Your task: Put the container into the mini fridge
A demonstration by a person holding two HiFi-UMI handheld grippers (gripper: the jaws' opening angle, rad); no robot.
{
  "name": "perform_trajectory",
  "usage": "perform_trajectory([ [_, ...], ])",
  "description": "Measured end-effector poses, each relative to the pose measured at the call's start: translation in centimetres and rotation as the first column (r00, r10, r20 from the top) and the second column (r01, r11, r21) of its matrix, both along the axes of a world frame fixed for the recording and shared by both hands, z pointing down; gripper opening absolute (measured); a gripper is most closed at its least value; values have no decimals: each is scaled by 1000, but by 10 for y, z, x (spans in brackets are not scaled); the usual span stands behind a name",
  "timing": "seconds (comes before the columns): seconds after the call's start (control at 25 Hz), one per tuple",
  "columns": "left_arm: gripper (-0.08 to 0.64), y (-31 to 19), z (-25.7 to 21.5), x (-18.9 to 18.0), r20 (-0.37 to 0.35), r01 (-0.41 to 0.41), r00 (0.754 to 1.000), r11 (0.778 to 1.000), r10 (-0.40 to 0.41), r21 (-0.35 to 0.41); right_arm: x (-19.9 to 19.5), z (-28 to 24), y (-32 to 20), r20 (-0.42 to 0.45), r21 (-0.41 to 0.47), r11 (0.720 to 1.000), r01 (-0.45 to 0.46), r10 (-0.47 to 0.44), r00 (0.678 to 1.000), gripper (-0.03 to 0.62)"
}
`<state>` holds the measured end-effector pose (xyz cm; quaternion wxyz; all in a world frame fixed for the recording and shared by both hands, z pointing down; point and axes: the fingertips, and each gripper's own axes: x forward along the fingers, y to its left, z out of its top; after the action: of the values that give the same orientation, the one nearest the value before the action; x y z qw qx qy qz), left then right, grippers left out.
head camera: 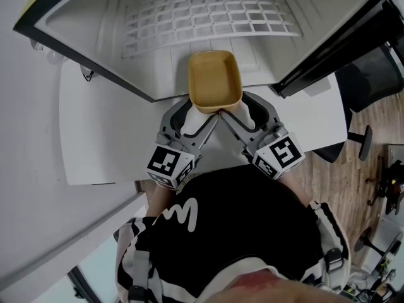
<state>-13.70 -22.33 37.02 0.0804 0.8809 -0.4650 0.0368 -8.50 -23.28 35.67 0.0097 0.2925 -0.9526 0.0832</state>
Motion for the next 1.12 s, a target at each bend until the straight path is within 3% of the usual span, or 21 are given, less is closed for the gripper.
perform_trajectory([
  [0.48,285,-1,7,9,-15,63,998,998,-63,-20,9,6,-4,6,-35,998,43,-43,999,256],
  [1.12,285,3,23,16,-15,85,996,995,-86,-55,16,25,-1,10,-82,993,83,-82,997,256],
])
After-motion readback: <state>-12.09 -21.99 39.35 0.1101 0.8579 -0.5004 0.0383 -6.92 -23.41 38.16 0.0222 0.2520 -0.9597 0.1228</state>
